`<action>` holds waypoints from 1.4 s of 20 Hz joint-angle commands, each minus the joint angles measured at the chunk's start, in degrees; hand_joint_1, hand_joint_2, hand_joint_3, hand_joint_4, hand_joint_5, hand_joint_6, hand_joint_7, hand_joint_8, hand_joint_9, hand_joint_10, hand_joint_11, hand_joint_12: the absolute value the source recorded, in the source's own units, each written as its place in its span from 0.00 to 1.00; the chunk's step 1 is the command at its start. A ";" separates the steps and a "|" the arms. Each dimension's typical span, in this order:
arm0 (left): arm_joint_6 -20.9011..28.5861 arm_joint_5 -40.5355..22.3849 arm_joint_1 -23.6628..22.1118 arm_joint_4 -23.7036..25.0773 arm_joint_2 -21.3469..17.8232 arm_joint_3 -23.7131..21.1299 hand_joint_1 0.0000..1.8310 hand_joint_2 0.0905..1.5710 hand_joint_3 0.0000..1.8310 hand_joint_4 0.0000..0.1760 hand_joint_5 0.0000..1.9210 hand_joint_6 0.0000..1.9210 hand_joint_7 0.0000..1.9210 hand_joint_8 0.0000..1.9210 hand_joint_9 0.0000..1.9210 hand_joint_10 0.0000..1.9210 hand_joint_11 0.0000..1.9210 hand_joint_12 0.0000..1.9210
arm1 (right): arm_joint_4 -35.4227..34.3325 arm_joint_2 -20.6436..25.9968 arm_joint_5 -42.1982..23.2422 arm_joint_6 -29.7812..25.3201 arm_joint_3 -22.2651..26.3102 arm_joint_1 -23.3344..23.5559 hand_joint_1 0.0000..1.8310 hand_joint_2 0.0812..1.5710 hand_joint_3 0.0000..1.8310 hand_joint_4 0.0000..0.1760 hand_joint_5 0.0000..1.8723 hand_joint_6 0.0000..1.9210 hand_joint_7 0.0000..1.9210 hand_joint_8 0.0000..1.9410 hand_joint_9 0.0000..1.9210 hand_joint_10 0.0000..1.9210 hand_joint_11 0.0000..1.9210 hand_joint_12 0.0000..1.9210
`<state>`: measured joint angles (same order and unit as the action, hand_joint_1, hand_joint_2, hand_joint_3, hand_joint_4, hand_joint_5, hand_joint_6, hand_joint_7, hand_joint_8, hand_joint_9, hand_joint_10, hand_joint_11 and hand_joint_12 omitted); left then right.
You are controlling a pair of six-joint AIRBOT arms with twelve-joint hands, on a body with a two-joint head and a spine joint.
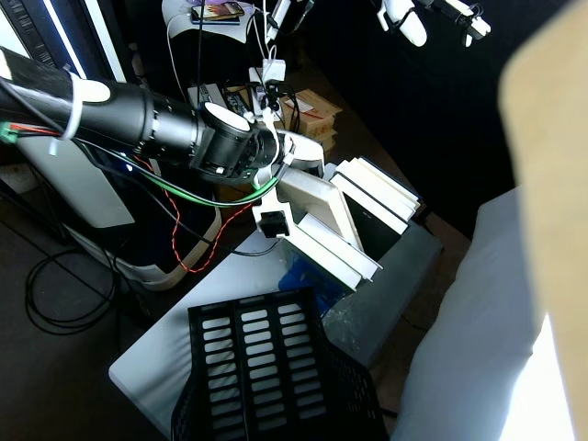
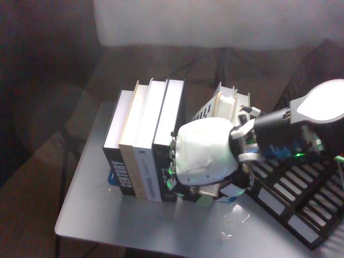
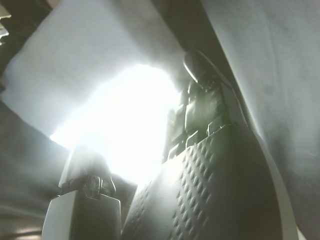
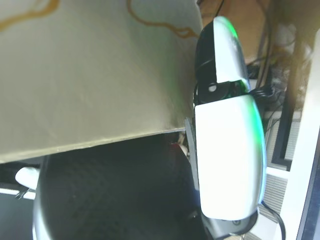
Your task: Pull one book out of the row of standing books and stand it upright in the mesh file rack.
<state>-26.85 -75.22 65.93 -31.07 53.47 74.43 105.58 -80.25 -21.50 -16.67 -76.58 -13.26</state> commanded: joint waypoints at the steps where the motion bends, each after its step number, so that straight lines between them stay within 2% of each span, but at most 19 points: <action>1: 0.43 -7.16 -0.36 -1.51 0.13 0.13 0.19 0.90 0.00 0.28 0.04 0.00 0.01 0.00 0.00 0.00 0.00 0.72 | -1.87 2.15 1.28 -1.35 0.05 0.56 0.75 0.70 0.00 0.00 0.47 0.44 0.50 0.57 0.53 0.74 0.54 0.92; 2: 0.47 -7.22 -0.36 -1.62 0.21 0.11 0.18 0.90 0.00 0.29 0.04 0.00 0.01 0.00 0.00 0.00 0.00 0.72 | -2.48 2.70 0.75 -1.35 0.36 1.04 0.75 0.71 0.00 0.00 0.46 0.43 0.48 0.60 0.50 0.77 0.56 0.92; 4: 0.52 -7.31 -0.37 -1.73 0.33 0.06 0.20 0.90 0.00 0.28 0.04 0.01 0.01 0.00 0.00 0.00 0.00 0.89 | -2.93 4.03 -0.16 -1.35 1.35 2.29 0.69 0.73 0.00 0.00 0.47 0.47 0.48 0.72 0.61 0.88 0.62 0.97; 6: 0.52 -7.41 -0.38 -1.86 0.40 -0.01 0.21 0.90 0.00 0.27 0.04 0.01 0.01 0.00 0.00 0.00 0.00 0.87 | -3.11 5.47 -0.89 -1.36 2.42 3.73 0.67 0.75 0.01 0.00 0.44 0.51 0.44 0.79 0.65 0.95 0.69 0.99; 7: 0.52 -7.41 -0.39 -1.89 0.47 -0.02 0.21 0.90 0.00 0.38 0.04 0.01 0.01 0.00 0.00 0.00 0.00 0.97 | -3.48 6.03 -1.31 -1.36 2.88 4.27 0.67 0.76 0.01 0.00 0.42 0.54 0.44 0.80 0.64 0.94 0.66 1.00; 8: 0.52 -7.42 -0.40 -1.90 0.48 -0.09 0.22 0.90 0.00 0.38 0.04 0.01 0.01 0.00 0.00 0.00 0.00 0.99 | -3.86 6.76 -1.84 -1.37 3.36 5.09 0.67 0.76 0.00 0.00 0.42 0.56 0.45 0.77 0.61 0.91 0.61 1.00; 10: 0.52 -7.46 -0.40 -2.00 0.47 -0.23 0.22 0.89 0.00 0.35 0.04 0.01 0.01 0.00 0.00 0.00 0.00 0.87 | -3.89 7.72 -2.03 -1.37 4.09 6.35 0.67 0.77 0.00 0.00 0.41 0.57 0.43 0.80 0.54 0.91 0.53 1.00; 11: 0.52 -7.49 -0.40 -2.06 0.48 -0.30 0.21 0.90 0.00 0.31 0.03 0.01 0.00 0.00 0.01 0.00 0.00 0.81 | -3.89 8.26 -2.16 -1.37 4.48 7.08 0.73 0.75 0.00 0.00 0.41 0.54 0.42 0.72 0.47 0.83 0.46 0.98; 13: 0.51 -7.45 -0.40 -2.09 0.48 -0.44 0.22 0.91 0.00 0.16 0.03 0.01 0.00 0.00 0.05 0.03 0.00 0.82 | -3.91 9.02 -2.67 -1.38 4.86 8.41 0.74 0.74 0.00 0.00 0.40 0.62 0.44 0.64 0.45 0.74 0.38 0.91; 14: 0.39 -7.45 -0.40 -2.09 0.49 -0.57 0.22 0.91 0.00 0.14 0.04 0.01 0.01 0.00 0.03 0.03 0.00 0.82 | -4.04 9.42 -3.00 -1.39 4.89 9.29 0.74 0.74 0.00 0.00 0.39 0.62 0.45 0.62 0.45 0.75 0.37 0.91; 15: 0.32 -7.47 -0.40 -2.14 0.56 -0.61 0.21 0.91 0.00 0.15 0.04 0.02 0.01 0.00 0.01 0.01 0.00 0.75 | -4.27 9.75 -3.30 -1.39 4.92 9.90 0.75 0.74 0.00 0.00 0.41 0.54 0.44 0.66 0.45 0.81 0.43 0.96; 16: 0.32 -7.47 -0.40 -2.25 0.71 -0.63 0.20 0.91 0.00 0.10 0.04 0.02 0.02 0.00 0.00 0.00 0.00 0.69 | -4.52 10.17 -3.36 -1.40 5.06 10.57 0.69 0.76 0.00 0.00 0.40 0.57 0.44 0.76 0.51 0.87 0.48 0.99; 17: 0.37 -7.47 -0.40 -2.36 0.76 -0.69 0.20 0.91 0.00 0.15 0.04 0.02 0.02 0.00 0.00 0.00 0.00 0.60 | -4.53 10.49 -3.36 -1.40 5.14 11.19 0.73 0.75 0.00 0.00 0.41 0.53 0.44 0.69 0.46 0.84 0.45 0.99; 18: 0.37 -7.53 -0.40 -2.45 0.80 -0.79 0.20 0.91 0.00 0.15 0.04 0.02 0.02 0.00 0.00 0.00 0.00 0.60 | -4.55 10.82 -3.36 -1.41 5.19 11.83 0.73 0.75 0.00 0.00 0.41 0.53 0.44 0.69 0.46 0.84 0.45 0.99; 19: 0.39 -7.53 -0.39 -2.46 0.86 -0.81 0.21 0.92 0.00 0.23 0.03 0.02 0.02 0.00 0.00 0.00 0.00 0.44 | -4.61 11.16 -3.35 -1.42 5.29 12.22 0.74 0.75 0.00 0.00 0.38 0.58 0.44 0.67 0.44 0.82 0.41 0.98; 22: 0.43 -7.49 -0.40 -2.65 1.01 -0.93 0.21 0.91 0.00 0.18 0.03 0.02 0.01 0.00 0.00 0.00 0.00 0.03 | -4.87 12.30 -2.99 -1.44 5.48 14.07 0.73 0.76 0.00 0.00 0.39 0.66 0.41 0.68 0.39 0.81 0.31 0.98; 25: 0.34 -7.38 -0.40 -2.64 1.30 -1.12 0.18 0.91 0.00 0.30 0.03 0.01 0.00 0.00 0.00 0.00 0.00 0.00 | -4.79 13.24 -3.03 -1.46 5.96 15.97 0.73 0.77 0.00 0.00 0.37 0.73 0.40 0.66 0.38 0.80 0.27 0.96; 26: 0.33 -7.29 -0.40 -2.64 1.46 -1.13 0.18 0.91 0.00 0.19 0.03 0.01 0.00 0.00 0.00 0.00 0.00 0.00 | -4.57 13.41 -3.03 -1.46 5.98 16.42 0.73 0.77 0.00 0.00 0.37 0.63 0.41 0.70 0.39 0.87 0.33 0.99; 28: 0.29 -6.97 -0.39 -2.65 1.89 -1.16 0.18 0.91 0.00 0.19 0.03 0.01 0.00 0.00 0.00 0.00 0.00 0.00 | -4.02 14.09 -3.08 -1.65 6.25 17.92 0.66 0.78 0.00 0.00 0.39 0.64 0.42 0.76 0.40 0.89 0.30 1.00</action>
<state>-26.74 -75.31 65.93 -32.42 55.55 73.08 103.92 -67.00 -25.74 -18.55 -70.32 4.12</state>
